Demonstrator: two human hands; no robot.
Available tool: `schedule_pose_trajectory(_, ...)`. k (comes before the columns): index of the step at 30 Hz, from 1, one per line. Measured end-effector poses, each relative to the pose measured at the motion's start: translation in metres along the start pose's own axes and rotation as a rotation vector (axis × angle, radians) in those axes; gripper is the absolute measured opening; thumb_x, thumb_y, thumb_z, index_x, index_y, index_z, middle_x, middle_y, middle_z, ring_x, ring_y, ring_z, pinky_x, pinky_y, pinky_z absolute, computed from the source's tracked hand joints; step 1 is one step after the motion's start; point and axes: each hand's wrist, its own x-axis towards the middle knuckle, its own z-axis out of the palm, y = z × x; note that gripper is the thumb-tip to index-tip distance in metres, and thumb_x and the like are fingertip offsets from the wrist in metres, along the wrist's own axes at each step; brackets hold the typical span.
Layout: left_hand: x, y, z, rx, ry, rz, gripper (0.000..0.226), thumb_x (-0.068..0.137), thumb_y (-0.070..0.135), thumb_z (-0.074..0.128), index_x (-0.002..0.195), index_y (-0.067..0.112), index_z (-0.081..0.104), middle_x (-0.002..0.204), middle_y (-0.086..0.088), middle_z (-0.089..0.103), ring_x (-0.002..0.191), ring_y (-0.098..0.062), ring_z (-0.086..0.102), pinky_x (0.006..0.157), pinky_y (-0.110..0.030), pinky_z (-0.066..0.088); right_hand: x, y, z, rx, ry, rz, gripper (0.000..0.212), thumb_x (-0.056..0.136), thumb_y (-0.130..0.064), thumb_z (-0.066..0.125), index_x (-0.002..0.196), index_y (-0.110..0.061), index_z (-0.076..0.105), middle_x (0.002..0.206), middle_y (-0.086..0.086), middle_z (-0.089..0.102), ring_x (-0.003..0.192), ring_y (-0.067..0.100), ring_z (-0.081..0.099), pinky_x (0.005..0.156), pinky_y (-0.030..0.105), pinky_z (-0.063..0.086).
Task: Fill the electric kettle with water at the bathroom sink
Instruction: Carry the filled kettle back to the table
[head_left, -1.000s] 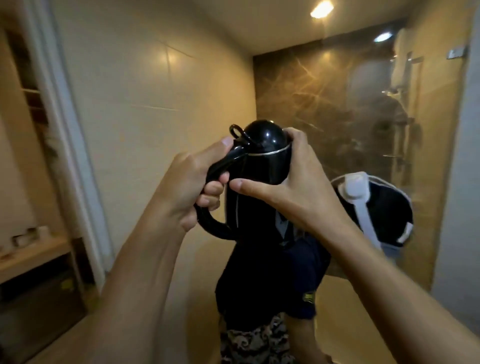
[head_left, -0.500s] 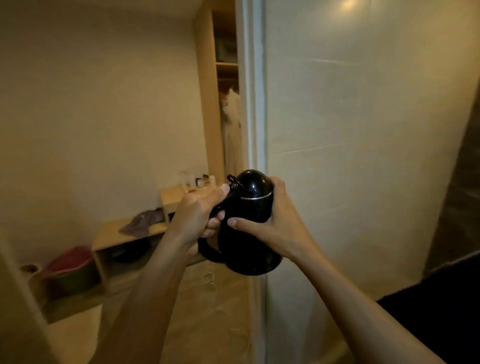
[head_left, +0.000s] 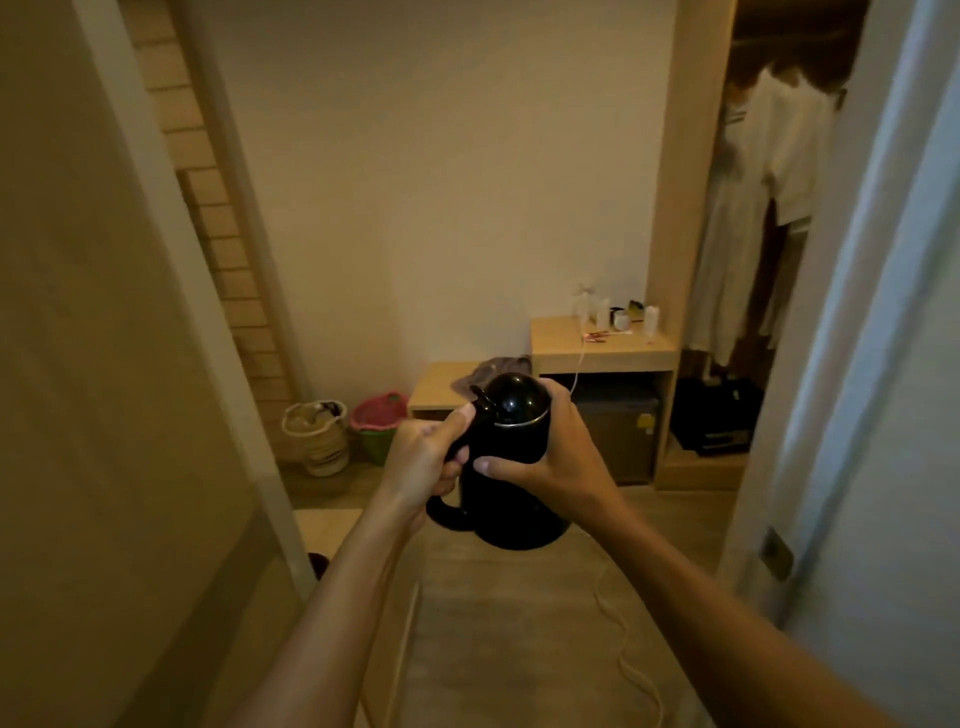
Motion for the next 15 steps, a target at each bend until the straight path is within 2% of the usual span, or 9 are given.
schedule_pose_trajectory(2,0.031,-0.019,-0.013,-0.005,0.048,-0.003,0.049,0.094,0.04,0.061,0.055,0.011,0.055,0.045,-0.003,0.036,0.036,-0.012,0.027,0.041,-0.023,0.017,0.031,0.021,0.022,0.008,-0.047,-0.014,0.101,0.063,-0.048,0.095,0.143,-0.03,0.036,0.138,-0.01,0.05,0.134,0.015,0.051,0.11,0.029,0.046)
schedule_pose_trajectory(5,0.079,-0.043,-0.031,0.01,0.096,-0.005,0.05,0.095,0.039,0.061,0.055,0.01,0.056,0.043,-0.003,0.035,0.034,-0.012,0.026,0.04,-0.021,0.017,0.079,0.05,0.052,0.005,-0.102,-0.012,0.109,0.061,-0.061,0.089,0.149,-0.028,0.033,0.146,-0.007,0.046,0.139,0.019,0.048,0.116,0.043,0.046)
schedule_pose_trajectory(8,0.123,-0.062,-0.048,0.005,0.151,-0.029,0.05,0.096,0.036,0.059,0.055,0.008,0.056,0.042,-0.002,0.036,0.032,-0.011,0.027,0.039,-0.021,0.018,0.125,0.07,0.074,0.0,-0.174,-0.007,0.109,0.062,-0.061,0.088,0.15,-0.03,0.031,0.147,-0.005,0.041,0.14,0.023,0.046,0.116,0.05,0.045)
schedule_pose_trajectory(12,0.184,-0.084,-0.065,0.012,0.194,-0.05,0.05,0.097,0.035,0.059,0.056,0.006,0.054,0.039,0.0,0.035,0.032,-0.01,0.027,0.038,-0.02,0.02,0.186,0.1,0.098,0.013,-0.245,-0.007,0.107,0.062,-0.06,0.088,0.149,-0.033,0.031,0.148,-0.005,0.042,0.139,0.023,0.046,0.117,0.05,0.044)
schedule_pose_trajectory(15,0.224,-0.104,-0.079,-0.007,0.249,-0.074,0.051,0.097,0.035,0.058,0.055,0.008,0.054,0.038,0.003,0.035,0.031,-0.009,0.026,0.037,-0.019,0.02,0.229,0.122,0.123,-0.004,-0.297,0.007,0.117,0.057,-0.067,0.084,0.153,-0.029,0.029,0.151,0.0,0.041,0.142,0.025,0.044,0.118,0.051,0.042)
